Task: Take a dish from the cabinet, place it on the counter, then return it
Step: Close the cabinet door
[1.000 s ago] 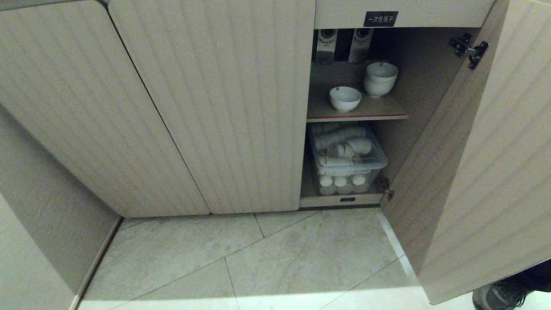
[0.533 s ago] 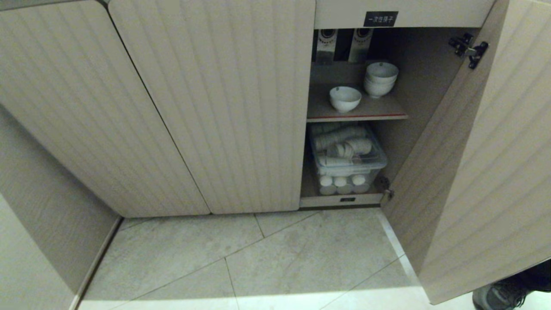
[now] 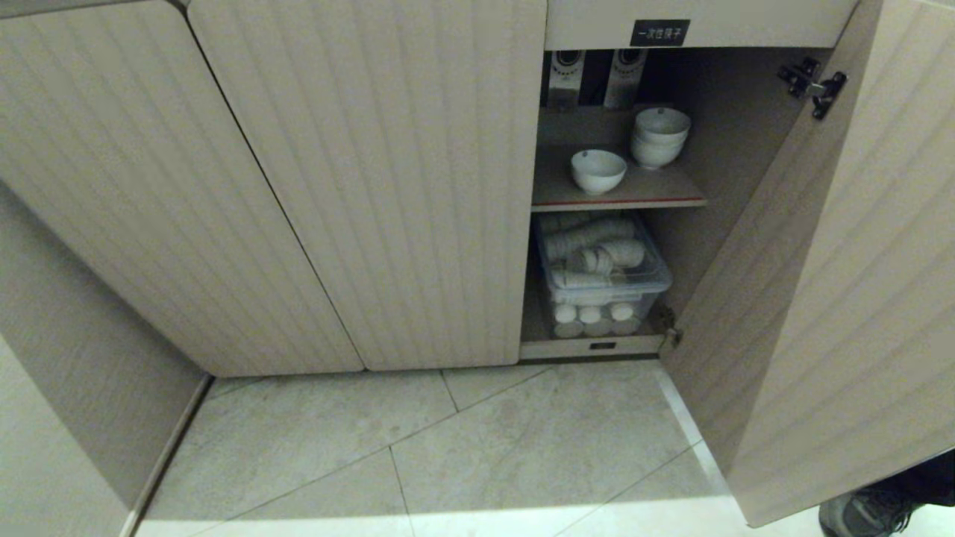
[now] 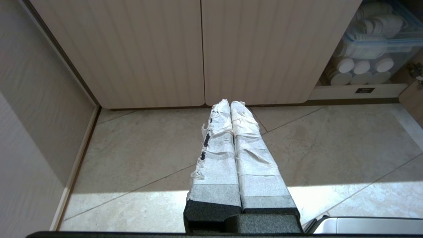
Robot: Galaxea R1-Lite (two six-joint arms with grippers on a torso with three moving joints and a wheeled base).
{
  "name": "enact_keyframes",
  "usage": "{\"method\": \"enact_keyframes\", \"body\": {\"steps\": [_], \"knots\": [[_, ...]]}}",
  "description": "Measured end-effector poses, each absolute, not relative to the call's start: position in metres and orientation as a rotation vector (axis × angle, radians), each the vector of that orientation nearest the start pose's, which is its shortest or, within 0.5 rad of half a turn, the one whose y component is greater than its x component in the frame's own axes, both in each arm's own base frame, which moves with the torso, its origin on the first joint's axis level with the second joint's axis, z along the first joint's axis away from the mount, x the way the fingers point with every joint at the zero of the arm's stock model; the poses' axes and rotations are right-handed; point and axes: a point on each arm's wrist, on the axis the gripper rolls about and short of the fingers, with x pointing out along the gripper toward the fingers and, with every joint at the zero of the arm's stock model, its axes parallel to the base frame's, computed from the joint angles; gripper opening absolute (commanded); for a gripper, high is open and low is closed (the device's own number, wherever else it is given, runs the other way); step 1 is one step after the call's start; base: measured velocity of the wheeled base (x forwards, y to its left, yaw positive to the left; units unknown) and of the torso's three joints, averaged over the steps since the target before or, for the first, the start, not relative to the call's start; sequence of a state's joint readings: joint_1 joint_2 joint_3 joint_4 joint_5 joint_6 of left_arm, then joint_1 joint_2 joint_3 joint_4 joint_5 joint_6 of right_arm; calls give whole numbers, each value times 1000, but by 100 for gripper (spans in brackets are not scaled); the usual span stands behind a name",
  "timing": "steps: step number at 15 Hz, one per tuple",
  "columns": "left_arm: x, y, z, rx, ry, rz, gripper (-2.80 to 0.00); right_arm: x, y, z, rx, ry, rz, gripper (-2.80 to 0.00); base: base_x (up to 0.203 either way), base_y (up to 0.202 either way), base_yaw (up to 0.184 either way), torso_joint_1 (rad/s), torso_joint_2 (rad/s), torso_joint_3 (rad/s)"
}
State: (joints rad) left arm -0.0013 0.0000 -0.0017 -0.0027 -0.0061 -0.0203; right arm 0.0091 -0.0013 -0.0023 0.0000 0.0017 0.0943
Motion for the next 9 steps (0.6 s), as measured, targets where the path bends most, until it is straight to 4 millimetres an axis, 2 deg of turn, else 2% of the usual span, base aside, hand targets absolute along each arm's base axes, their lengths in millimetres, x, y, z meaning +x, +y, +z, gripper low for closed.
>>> {"method": "enact_keyframes", "body": {"steps": [9], "knots": [[-23, 0, 76, -21, -4, -6, -280, -23, 0, 76, 95, -4, 11, -280, 0, 0, 0, 0, 0, 0]]}}
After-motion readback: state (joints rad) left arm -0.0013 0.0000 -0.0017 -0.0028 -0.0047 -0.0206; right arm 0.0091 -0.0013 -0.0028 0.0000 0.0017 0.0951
